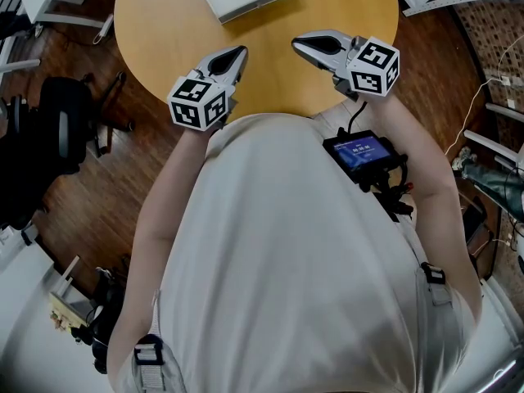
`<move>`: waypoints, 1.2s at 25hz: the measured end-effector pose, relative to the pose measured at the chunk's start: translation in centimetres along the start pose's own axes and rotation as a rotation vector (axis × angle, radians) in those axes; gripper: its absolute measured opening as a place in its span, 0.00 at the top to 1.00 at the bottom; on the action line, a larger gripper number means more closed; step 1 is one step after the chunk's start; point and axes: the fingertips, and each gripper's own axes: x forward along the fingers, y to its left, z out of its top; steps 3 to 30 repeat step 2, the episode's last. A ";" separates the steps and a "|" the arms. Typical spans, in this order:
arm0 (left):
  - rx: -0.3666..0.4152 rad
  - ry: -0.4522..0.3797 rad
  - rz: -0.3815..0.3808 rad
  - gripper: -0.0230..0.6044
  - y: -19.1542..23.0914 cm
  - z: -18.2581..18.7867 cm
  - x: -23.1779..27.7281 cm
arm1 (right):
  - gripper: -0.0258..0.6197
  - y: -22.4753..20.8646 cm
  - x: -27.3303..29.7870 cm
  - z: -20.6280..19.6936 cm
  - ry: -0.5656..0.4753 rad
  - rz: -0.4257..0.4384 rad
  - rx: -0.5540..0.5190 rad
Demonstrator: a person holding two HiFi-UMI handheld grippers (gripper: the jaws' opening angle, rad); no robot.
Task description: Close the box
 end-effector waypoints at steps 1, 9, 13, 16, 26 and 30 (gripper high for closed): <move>0.000 -0.001 0.000 0.96 0.0 0.0 0.0 | 0.96 0.0 0.0 0.0 0.000 -0.001 0.000; 0.000 -0.001 -0.001 0.96 0.0 0.1 0.0 | 0.96 0.0 -0.1 0.0 0.000 -0.002 0.000; 0.000 -0.001 -0.001 0.96 0.0 0.1 0.0 | 0.96 0.0 -0.1 0.0 0.000 -0.002 0.000; 0.000 -0.001 -0.001 0.96 0.0 0.1 0.0 | 0.96 0.0 -0.1 0.0 0.000 -0.002 0.000; 0.000 -0.001 -0.001 0.96 0.0 0.1 0.0 | 0.96 0.0 -0.1 0.0 0.000 -0.002 0.000; 0.000 -0.001 -0.001 0.96 0.0 0.1 0.0 | 0.96 0.0 -0.1 0.0 0.000 -0.002 0.000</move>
